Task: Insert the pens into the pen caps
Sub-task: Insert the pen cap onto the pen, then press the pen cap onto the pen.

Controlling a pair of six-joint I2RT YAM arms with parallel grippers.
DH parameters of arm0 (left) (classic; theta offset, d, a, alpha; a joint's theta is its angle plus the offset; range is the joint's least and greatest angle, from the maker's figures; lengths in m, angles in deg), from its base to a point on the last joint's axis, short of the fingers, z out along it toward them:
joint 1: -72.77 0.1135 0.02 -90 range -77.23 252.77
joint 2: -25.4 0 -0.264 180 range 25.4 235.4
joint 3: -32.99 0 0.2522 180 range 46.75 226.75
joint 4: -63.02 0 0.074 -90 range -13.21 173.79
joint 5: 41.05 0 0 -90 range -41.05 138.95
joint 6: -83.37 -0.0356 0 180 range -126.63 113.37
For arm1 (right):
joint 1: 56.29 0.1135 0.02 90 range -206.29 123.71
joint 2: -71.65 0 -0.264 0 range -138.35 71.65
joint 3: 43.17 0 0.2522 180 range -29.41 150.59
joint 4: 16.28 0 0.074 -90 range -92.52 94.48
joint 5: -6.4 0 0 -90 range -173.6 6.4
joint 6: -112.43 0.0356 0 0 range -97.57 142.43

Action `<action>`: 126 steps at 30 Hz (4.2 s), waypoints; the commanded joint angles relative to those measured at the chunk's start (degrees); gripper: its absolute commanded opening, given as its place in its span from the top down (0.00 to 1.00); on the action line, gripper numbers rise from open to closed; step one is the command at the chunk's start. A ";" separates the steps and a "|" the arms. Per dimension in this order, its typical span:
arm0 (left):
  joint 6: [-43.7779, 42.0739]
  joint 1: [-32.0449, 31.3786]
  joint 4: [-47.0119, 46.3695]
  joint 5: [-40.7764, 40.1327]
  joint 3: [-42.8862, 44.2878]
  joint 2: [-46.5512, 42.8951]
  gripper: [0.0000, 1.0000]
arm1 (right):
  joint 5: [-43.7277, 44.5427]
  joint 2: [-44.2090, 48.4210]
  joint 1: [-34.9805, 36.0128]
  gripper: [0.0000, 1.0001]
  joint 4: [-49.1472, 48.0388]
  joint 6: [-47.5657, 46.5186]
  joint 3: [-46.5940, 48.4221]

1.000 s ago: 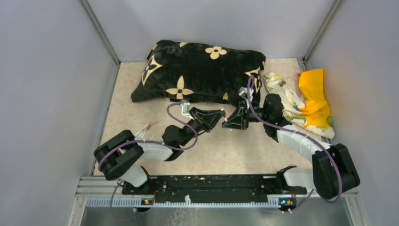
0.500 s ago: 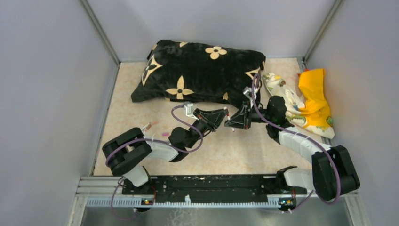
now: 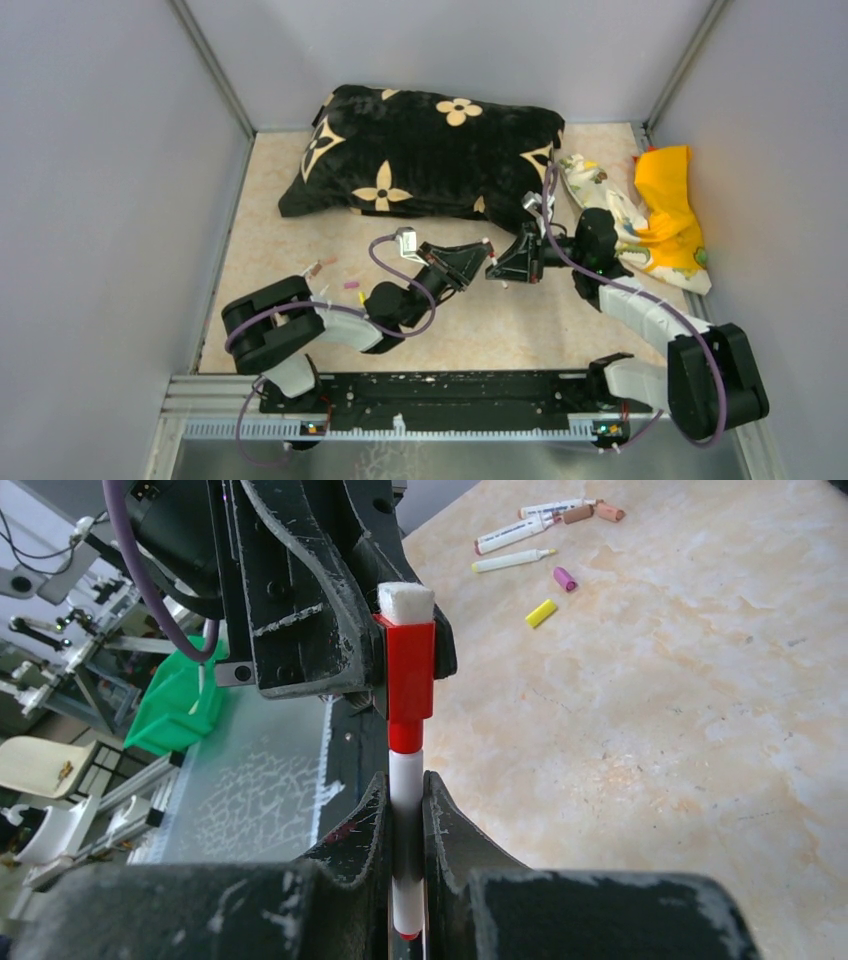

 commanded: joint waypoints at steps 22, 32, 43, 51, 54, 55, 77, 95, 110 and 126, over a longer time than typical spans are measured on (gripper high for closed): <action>-10.05 -3.96 23.18 -2.16 -3.04 -26.54 0.40 | -0.46 4.80 -1.28 1.00 10.70 -21.99 6.19; -13.16 2.01 50.86 11.81 4.92 -35.34 0.02 | -8.26 4.55 -1.42 1.00 13.42 -25.41 6.68; -3.47 12.17 45.30 25.81 10.85 -23.25 0.05 | -6.77 2.10 -1.16 1.00 11.96 -21.80 7.20; -0.87 12.15 36.29 28.50 11.62 -16.47 0.19 | -5.38 0.46 -0.85 1.00 12.31 -20.60 7.89; -0.17 12.15 35.36 28.21 11.79 -15.09 0.26 | -5.13 0.10 -0.78 1.00 12.45 -20.46 8.00; 0.02 12.17 35.32 28.07 11.77 -14.79 0.28 | -5.04 0.08 -0.78 1.00 12.48 -20.42 8.00; 7.13 12.05 42.02 43.93 13.67 -7.17 1.00 | -0.07 0.59 -0.83 1.00 17.41 -24.09 10.00; 7.59 2.09 59.60 46.66 8.84 -3.56 1.00 | 9.83 3.60 -4.49 1.00 22.53 -25.88 11.83; 6.28 9.12 52.95 43.38 12.73 -9.61 0.86 | 3.09 0.76 0.07 1.00 36.27 -43.49 13.61; -13.72 14.59 68.60 11.36 5.04 -38.48 0.03 | 19.51 -4.06 0.34 1.00 45.82 -53.07 16.80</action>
